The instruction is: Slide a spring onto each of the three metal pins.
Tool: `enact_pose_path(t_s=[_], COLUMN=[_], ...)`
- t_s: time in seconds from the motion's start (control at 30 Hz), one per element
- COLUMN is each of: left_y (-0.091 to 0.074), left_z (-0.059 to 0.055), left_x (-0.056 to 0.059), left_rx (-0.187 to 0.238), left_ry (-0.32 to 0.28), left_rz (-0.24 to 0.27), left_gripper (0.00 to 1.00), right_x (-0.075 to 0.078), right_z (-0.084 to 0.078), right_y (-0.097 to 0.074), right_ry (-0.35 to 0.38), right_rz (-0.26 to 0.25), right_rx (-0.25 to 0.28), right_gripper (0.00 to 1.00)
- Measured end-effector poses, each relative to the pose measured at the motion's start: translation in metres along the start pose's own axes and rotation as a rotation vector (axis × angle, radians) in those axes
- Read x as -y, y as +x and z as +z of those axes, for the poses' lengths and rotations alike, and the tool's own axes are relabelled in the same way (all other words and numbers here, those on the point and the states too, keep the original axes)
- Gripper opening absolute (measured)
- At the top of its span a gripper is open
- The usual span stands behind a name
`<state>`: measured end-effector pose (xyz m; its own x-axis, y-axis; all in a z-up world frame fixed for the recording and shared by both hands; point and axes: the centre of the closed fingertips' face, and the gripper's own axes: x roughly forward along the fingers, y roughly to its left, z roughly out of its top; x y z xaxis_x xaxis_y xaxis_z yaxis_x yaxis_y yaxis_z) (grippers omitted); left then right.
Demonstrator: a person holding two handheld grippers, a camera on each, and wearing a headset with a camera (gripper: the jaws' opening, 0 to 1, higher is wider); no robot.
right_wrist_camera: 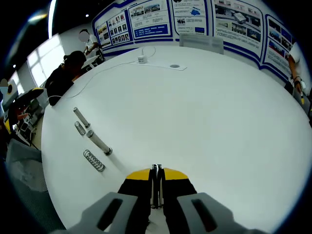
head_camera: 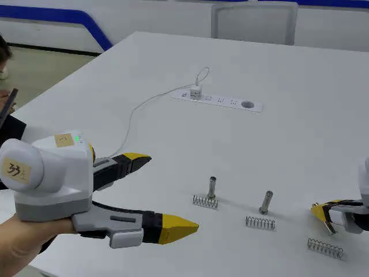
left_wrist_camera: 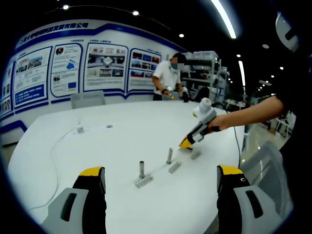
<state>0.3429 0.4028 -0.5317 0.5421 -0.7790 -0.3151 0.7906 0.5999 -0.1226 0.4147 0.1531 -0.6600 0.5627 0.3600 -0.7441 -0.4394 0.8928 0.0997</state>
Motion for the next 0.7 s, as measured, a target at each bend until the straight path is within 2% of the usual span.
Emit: enact_pose_path(t_s=[0.17, 0.7], left_y=[-0.002, -0.002], left_z=[0.001, 0.006], left_x=[0.000, 0.002], left_rx=[0.008, 0.002], left_ry=[-0.005, 0.011], left_rz=[0.008, 0.002], left_gripper=[0.97, 0.97], right_x=[0.001, 0.000], right_z=[0.004, 0.011], right_y=[-0.003, -0.017], right_ry=[-0.003, -0.007], right_rz=[-0.022, -0.036], right_rx=[0.029, 0.119], right_gripper=[0.08, 0.08])
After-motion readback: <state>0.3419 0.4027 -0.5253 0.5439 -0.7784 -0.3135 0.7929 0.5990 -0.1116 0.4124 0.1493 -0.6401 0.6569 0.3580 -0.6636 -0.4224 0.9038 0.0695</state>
